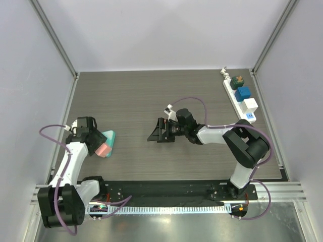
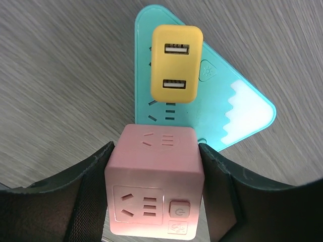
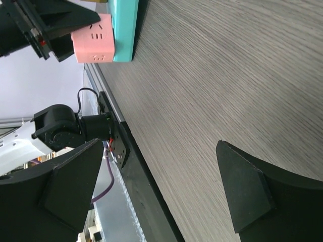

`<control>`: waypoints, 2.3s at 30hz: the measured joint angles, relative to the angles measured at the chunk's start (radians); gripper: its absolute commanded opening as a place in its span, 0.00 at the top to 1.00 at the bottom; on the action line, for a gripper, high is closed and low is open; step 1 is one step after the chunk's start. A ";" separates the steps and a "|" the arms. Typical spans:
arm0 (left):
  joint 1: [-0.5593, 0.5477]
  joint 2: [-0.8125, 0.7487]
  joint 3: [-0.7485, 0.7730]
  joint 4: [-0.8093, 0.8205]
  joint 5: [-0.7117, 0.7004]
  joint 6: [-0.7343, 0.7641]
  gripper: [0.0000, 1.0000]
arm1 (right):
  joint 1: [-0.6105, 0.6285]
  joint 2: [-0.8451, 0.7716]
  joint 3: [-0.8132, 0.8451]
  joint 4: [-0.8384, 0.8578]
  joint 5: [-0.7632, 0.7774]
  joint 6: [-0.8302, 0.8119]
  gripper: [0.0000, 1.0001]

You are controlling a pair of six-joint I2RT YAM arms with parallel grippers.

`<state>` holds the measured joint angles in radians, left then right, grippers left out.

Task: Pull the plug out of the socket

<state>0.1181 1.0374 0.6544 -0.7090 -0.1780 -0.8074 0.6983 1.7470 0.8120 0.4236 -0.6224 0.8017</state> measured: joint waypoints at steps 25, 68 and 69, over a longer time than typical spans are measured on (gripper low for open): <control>-0.940 -0.026 -0.008 0.055 -0.066 -0.197 0.07 | 0.051 -0.210 -0.251 0.026 0.213 0.095 0.03; -1.110 -0.172 -0.102 0.084 -0.128 -0.225 0.80 | 0.413 -0.044 -0.389 0.423 0.794 0.408 0.49; -1.111 -0.172 -0.102 0.084 -0.129 -0.227 0.87 | 0.417 -0.040 -0.389 0.425 0.803 0.410 0.55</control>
<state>-0.9928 0.8658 0.5522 -0.6254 -0.3065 -1.0344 1.1149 1.7065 0.4232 0.8486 0.1810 1.2118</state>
